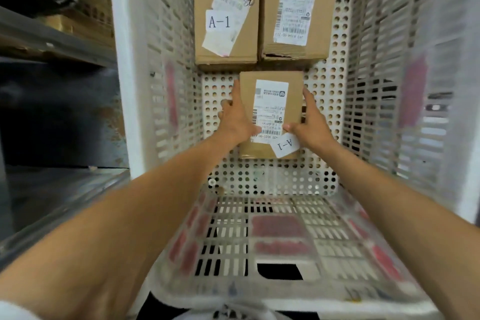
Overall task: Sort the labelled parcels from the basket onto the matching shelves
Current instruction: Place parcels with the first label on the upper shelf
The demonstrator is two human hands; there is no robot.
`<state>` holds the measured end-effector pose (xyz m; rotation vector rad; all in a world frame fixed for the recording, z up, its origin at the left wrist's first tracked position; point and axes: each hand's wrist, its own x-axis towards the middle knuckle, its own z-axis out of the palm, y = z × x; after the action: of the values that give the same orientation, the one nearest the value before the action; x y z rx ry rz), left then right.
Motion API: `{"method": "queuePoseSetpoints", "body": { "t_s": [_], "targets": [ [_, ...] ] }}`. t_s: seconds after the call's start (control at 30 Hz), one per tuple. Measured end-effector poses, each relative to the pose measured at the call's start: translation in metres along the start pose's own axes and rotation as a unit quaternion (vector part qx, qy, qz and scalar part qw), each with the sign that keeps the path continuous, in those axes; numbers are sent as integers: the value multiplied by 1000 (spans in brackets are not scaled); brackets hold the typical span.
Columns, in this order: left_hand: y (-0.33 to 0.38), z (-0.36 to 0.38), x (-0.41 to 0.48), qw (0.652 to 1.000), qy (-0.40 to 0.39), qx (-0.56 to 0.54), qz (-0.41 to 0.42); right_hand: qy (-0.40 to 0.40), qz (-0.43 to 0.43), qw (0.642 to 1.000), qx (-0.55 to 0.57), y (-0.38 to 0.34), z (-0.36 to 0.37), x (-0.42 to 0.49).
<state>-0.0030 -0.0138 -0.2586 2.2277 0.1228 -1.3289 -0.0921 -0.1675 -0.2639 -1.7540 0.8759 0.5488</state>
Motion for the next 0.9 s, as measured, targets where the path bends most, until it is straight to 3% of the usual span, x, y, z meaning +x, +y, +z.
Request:
{"method": "queuePoseSetpoints", "body": {
  "t_s": [0.2, 0.6, 0.9],
  "targets": [
    [-10, 35, 0, 990, -49, -131, -4, -26, 14, 998, 48, 16, -4, -8],
    [1, -7, -60, 986, -34, -107, 121, 20, -64, 994, 88, -22, -11, -63],
    [89, -110, -167, 957, -28, -36, 286, 170, -149, 966, 124, -137, -49, -170]
  ]
}}
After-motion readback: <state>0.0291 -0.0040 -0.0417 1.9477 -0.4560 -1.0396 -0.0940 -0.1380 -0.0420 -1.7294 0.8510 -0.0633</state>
